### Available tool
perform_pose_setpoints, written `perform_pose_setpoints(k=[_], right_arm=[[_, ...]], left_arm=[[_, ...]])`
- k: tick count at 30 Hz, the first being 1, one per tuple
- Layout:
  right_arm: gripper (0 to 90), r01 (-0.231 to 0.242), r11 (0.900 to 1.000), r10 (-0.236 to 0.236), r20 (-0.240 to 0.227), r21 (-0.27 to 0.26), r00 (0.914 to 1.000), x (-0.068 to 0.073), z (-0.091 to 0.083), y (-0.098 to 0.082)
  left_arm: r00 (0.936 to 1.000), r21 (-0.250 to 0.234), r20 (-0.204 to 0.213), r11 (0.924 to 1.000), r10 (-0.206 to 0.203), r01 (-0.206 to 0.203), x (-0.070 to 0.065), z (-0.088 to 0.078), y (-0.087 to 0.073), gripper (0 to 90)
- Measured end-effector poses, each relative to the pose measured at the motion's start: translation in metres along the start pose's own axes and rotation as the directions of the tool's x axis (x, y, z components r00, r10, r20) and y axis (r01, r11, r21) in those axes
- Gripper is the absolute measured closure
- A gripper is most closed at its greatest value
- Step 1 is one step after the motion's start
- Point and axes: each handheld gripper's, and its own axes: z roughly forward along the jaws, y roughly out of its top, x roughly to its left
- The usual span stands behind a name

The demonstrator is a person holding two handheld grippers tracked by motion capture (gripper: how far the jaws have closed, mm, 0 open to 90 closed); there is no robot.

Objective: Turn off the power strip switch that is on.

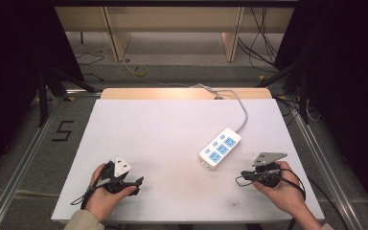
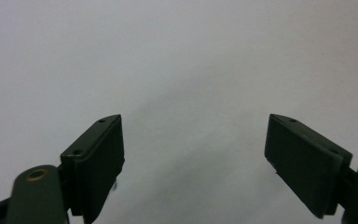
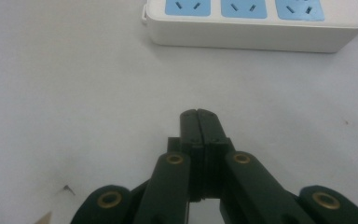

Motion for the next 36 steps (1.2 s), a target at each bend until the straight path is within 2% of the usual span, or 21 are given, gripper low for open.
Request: perform_pose_setpoints(k=[13,36], right_arm=[[90.0,-0.006,0.999,0.006,-0.002,0.044,1.0,0.0,0.001,0.009],[90.0,-0.012,0.997,0.013,-0.011,0.073,0.9999,0.001,0.006,0.023]], left_arm=[[1.0,0.004,0.005,1.0,0.004,-0.004,0.0,0.0,0.0,19.7],[0.9999,0.002,-0.001,0.9999,0.014,-0.014,-0.001,0.001,0.001,20.0]])
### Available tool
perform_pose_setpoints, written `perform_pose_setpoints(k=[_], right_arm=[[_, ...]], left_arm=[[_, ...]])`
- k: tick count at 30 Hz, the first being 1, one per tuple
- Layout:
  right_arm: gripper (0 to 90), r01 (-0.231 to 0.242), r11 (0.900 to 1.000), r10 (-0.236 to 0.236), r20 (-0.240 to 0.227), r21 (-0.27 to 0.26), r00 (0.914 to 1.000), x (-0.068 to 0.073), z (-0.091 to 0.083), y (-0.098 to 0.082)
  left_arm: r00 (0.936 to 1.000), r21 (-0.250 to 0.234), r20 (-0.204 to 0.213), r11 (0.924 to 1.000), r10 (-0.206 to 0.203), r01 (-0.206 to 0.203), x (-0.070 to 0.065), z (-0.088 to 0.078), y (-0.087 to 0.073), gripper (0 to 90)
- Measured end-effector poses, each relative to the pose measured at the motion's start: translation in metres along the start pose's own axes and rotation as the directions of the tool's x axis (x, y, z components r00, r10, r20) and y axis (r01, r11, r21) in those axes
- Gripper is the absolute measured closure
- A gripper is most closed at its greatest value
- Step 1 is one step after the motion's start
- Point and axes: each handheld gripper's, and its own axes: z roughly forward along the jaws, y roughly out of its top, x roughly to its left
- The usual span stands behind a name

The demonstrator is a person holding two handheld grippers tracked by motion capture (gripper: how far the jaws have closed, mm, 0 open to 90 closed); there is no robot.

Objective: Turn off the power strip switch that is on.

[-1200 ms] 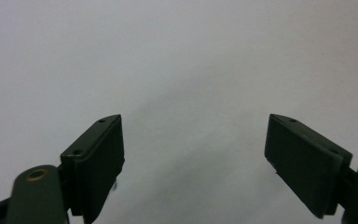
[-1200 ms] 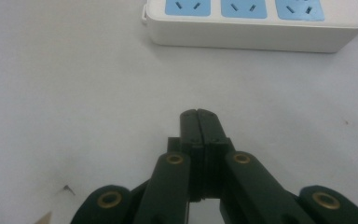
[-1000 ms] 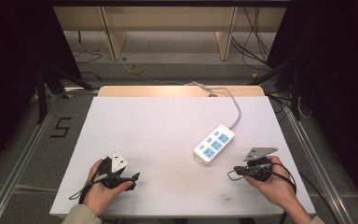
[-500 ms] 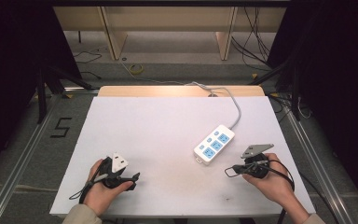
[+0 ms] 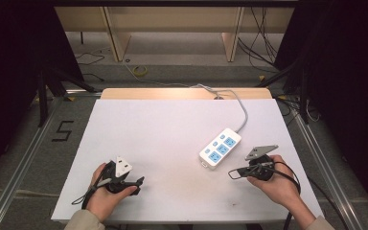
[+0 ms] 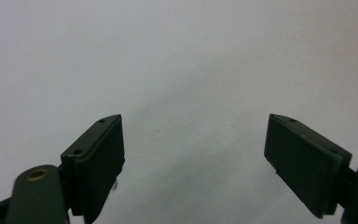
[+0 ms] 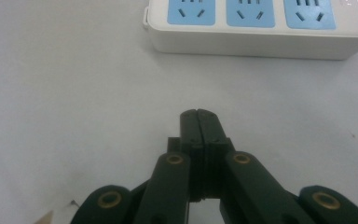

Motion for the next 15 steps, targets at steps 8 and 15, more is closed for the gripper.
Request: perform_pose_setpoints(k=[8,15], right_arm=[[90.0,0.004,1.0,-0.004,-0.009,0.01,0.9999,0.0,0.002,0.007],[90.0,0.016,1.0,-0.016,-0.005,0.01,0.9999,0.0,0.003,0.014]], left_arm=[[1.0,-0.001,-0.001,1.0,-0.002,0.002,0.0,0.001,0.0,19.8],[1.0,-0.001,0.0,1.0,-0.001,0.001,-0.001,0.001,0.0,19.8]])
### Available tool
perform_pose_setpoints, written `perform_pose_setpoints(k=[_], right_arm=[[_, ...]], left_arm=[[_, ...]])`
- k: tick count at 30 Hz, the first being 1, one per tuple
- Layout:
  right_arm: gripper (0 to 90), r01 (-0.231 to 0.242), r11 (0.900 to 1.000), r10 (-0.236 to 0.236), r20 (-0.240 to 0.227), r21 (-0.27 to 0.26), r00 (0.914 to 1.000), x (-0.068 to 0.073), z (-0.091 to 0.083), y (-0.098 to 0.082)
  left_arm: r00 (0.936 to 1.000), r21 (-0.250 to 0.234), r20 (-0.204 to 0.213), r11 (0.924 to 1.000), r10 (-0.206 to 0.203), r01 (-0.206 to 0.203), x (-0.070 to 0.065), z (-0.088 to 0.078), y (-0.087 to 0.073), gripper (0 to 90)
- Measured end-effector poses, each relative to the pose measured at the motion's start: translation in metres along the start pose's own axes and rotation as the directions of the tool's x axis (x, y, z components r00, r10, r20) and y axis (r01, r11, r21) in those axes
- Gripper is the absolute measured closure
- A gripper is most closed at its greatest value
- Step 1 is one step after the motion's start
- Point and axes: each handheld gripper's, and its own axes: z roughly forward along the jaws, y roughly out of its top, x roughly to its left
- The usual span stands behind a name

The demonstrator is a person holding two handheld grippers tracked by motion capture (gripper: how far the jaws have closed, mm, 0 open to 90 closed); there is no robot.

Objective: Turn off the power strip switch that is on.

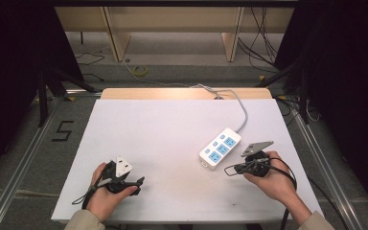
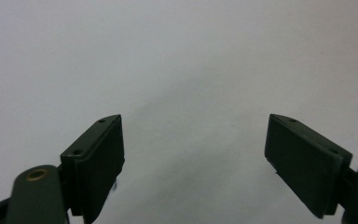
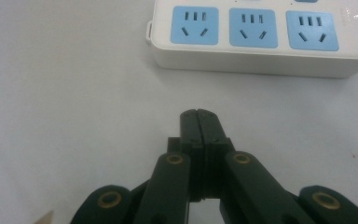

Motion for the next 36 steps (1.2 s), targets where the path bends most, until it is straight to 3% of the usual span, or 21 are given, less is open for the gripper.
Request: perform_pose_setpoints(k=[36], right_arm=[[90.0,-0.004,1.0,0.004,0.001,0.022,1.0,0.0,0.006,0.023]], left_arm=[[1.0,0.005,0.005,1.0,0.005,-0.006,-0.002,0.001,0.0,19.8]])
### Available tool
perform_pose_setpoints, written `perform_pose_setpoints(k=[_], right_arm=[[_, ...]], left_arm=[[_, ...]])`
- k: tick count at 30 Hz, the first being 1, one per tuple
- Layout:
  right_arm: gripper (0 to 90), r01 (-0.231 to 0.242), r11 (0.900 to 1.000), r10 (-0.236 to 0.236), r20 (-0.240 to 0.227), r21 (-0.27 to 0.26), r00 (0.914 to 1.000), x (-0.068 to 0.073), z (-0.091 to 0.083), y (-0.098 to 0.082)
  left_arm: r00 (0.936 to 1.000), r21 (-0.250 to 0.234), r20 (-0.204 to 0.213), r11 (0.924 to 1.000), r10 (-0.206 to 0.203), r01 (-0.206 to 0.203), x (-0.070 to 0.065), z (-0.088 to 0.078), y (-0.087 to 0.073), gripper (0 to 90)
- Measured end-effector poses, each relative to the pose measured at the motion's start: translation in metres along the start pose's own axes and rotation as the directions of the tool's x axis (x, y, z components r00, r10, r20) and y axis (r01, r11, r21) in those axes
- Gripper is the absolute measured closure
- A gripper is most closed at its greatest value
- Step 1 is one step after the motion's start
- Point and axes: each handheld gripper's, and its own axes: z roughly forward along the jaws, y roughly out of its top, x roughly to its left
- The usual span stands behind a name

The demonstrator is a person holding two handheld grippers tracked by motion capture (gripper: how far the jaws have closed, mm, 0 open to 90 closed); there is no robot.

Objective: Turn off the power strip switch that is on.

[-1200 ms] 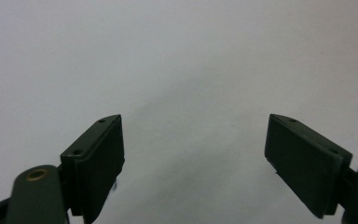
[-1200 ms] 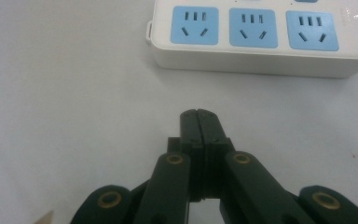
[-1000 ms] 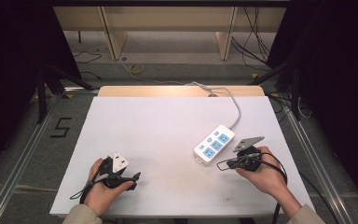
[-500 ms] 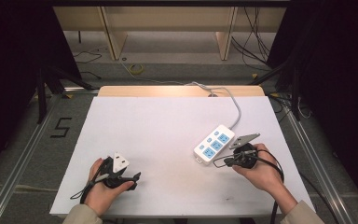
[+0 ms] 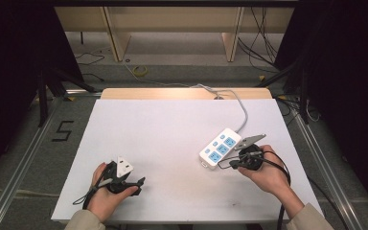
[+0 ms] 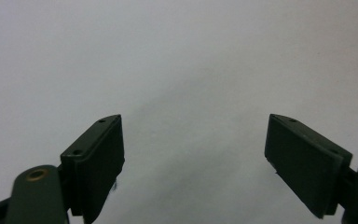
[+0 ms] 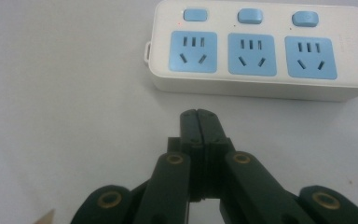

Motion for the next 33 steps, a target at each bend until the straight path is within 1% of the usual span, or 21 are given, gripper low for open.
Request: perform_pose_setpoints(k=[10,11,23,33], right_arm=[[90.0,-0.001,1.0,0.001,0.004,0.002,1.0,-0.002,0.001,0.004],[90.0,-0.008,1.0,0.008,0.005,0.0,1.0,-0.001,0.001,0.005],[90.0,-0.005,1.0,0.005,0.009,0.002,0.9999,-0.002,0.004,0.012],[90.0,-0.006,1.0,0.006,0.003,0.002,1.0,-0.003,0.005,0.016]], left_arm=[[1.0,-0.006,-0.003,1.0,-0.001,0.001,-0.001,0.001,0.0,19.8],[1.0,-0.006,-0.003,1.0,-0.002,0.002,-0.001,0.001,0.0,19.8],[1.0,-0.004,0.0,1.0,0.001,-0.001,-0.002,0.001,0.001,19.8],[1.0,-0.004,-0.001,1.0,0.002,-0.002,-0.002,0.001,0.001,19.8]])
